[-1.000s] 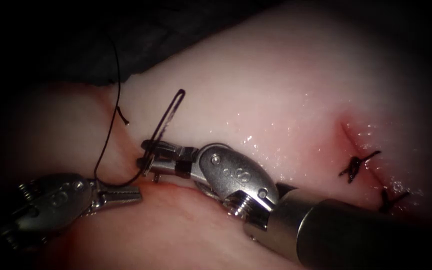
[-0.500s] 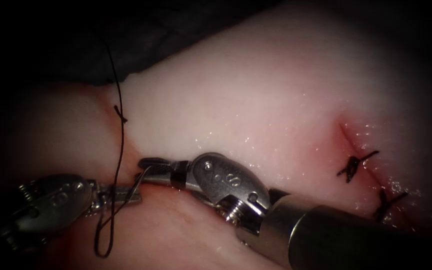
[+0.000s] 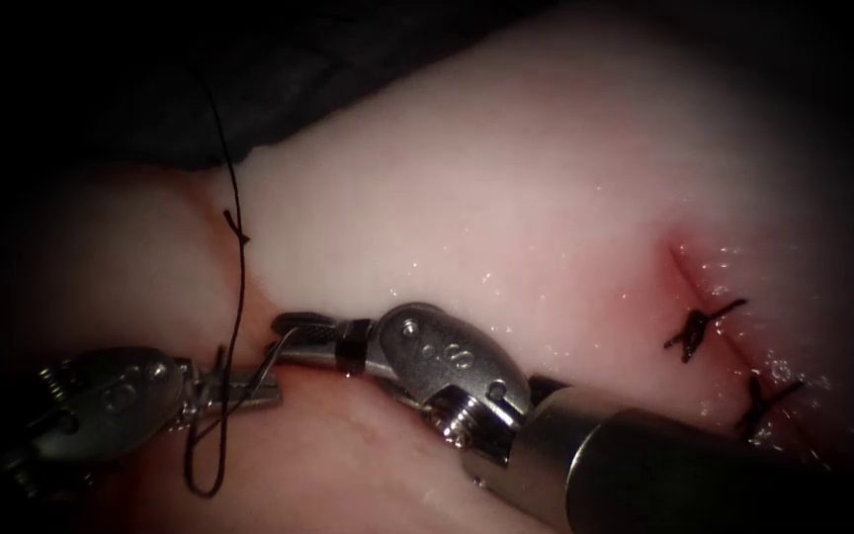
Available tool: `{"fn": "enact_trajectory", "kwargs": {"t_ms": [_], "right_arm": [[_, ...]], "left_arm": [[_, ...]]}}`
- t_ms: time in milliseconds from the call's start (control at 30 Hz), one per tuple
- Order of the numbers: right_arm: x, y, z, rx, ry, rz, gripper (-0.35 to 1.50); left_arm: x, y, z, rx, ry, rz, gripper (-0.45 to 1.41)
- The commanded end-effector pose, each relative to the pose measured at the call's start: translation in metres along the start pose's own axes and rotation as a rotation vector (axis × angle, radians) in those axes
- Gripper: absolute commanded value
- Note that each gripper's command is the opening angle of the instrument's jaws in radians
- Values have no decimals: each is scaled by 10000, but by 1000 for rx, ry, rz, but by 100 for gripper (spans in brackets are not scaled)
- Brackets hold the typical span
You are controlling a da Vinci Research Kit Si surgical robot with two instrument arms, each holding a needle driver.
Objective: Wound Closure
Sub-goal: With the right gripper, insert the needle through the top of the incision.
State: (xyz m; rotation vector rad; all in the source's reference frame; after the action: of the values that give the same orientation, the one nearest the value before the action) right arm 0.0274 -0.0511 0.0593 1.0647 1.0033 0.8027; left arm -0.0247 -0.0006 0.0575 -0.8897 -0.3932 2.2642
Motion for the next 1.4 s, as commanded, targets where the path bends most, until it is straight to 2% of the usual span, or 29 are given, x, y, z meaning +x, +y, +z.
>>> {"fn": "enact_trajectory", "kwargs": {"t_ms": [33,67,133,200,233,333,367,533,567,667,967,1100,1300,1400], "right_arm": [[39,-3,-3,-10,36,-60,-35],[45,-4,-4,-15,47,-70,-33],[62,-7,-10,-27,82,-101,39],[75,-10,-16,-39,103,-130,61],[83,-12,-20,-52,114,-154,83],[104,-16,-31,-94,149,-239,113],[118,-20,-39,-126,171,-297,115],[153,-29,-60,-220,237,-447,123],[168,-36,-71,-260,270,-514,123],[188,-47,-82,-313,303,-589,123],[249,-96,-111,-480,354,-790,118],[269,-108,-117,-530,371,-859,118],[287,-117,-108,-586,347,-979,120],[302,-116,-102,-639,323,-1093,132]], "left_arm": [[7,-3,3,-1,4,2,-45],[7,-2,3,-1,3,2,-45],[6,-1,1,-1,3,2,-45],[6,0,-1,-1,2,3,-45],[5,0,-1,-1,2,3,-45],[4,2,-4,-1,1,3,-45],[3,3,-5,-1,-2,4,-45],[1,7,-6,0,-5,5,-45],[0,9,-6,1,-8,5,-45],[0,9,-5,-2,-7,5,-45],[2,14,4,-10,-9,-3,-45],[4,17,10,-19,-7,1,-45],[5,16,16,-24,-3,0,-45],[0,15,18,-30,-9,7,-45]]}}
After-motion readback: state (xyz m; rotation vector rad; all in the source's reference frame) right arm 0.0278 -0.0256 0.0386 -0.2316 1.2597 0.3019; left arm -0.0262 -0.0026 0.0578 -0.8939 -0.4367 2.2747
